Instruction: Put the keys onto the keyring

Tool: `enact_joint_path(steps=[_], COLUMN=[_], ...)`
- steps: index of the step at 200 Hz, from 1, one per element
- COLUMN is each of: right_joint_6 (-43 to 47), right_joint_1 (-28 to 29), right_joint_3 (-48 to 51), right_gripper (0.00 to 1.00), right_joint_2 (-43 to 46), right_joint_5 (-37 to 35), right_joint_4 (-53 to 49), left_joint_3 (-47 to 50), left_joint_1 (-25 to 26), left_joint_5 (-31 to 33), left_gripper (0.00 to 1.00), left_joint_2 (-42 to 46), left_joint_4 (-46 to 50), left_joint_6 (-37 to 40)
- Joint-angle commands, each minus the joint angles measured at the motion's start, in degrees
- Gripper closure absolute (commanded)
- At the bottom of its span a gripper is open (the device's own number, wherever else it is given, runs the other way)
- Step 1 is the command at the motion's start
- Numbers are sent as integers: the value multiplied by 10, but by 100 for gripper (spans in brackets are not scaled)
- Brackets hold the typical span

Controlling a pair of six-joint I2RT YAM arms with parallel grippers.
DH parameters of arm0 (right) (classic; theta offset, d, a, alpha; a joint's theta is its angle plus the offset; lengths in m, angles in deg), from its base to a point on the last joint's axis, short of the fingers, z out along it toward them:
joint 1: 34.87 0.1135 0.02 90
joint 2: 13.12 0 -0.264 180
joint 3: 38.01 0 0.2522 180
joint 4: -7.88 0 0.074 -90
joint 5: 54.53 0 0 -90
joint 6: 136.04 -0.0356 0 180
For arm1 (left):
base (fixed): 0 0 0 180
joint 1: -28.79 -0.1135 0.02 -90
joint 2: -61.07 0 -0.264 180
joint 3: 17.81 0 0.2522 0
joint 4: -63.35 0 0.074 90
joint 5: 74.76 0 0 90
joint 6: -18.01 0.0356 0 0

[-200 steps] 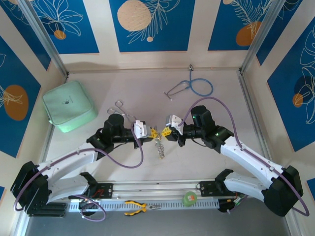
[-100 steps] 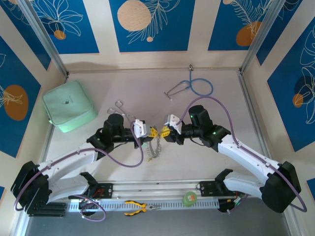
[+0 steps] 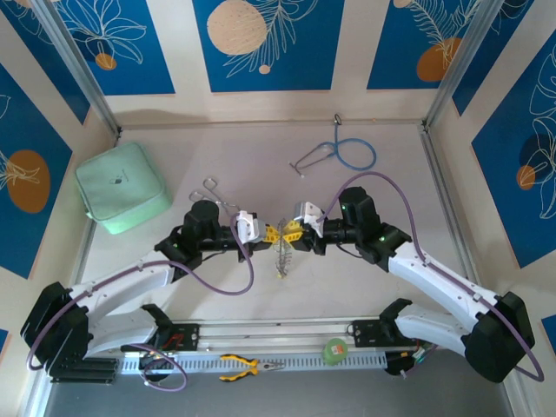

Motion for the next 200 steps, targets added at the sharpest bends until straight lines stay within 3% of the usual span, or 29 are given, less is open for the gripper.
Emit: enact_joint_path(steps=[1, 38, 49, 64, 78, 95, 147, 200], right_joint_6=[-3, 2, 7, 20, 41, 78, 135, 130], right_joint_1=[7, 11, 11, 12, 16, 27, 72, 89], right_joint_3=[-6, -13, -15, -24, -40, -67, -135, -168], right_gripper=[80, 100, 100, 100, 100, 100, 100, 100], right_joint_2=[-7, -14, -13, -6, -2, -11, -55, -77], right_joint_5=[28, 43, 44, 29, 2, -46, -152, -143], right_joint_4=[21, 22, 16, -7, -49, -116, -213, -210], left_joint_3=[-7, -5, -5, -10, -26, -53, -86, -107], left_joint_1=[-3, -2, -2, -3, -2, -3, -2, -1], left_joint_5=[-28, -26, -12, 12, 30, 46, 45, 21], left_gripper=[100, 100, 100, 78, 70, 69, 74, 96], left_joint_2=[-2, -6, -7, -2, 4, 4, -8, -21], left_joint_4=[-45, -59, -54, -24, 40, 117, 174, 191], left_joint_6=[-6, -12, -12, -6, 19, 55, 94, 95])
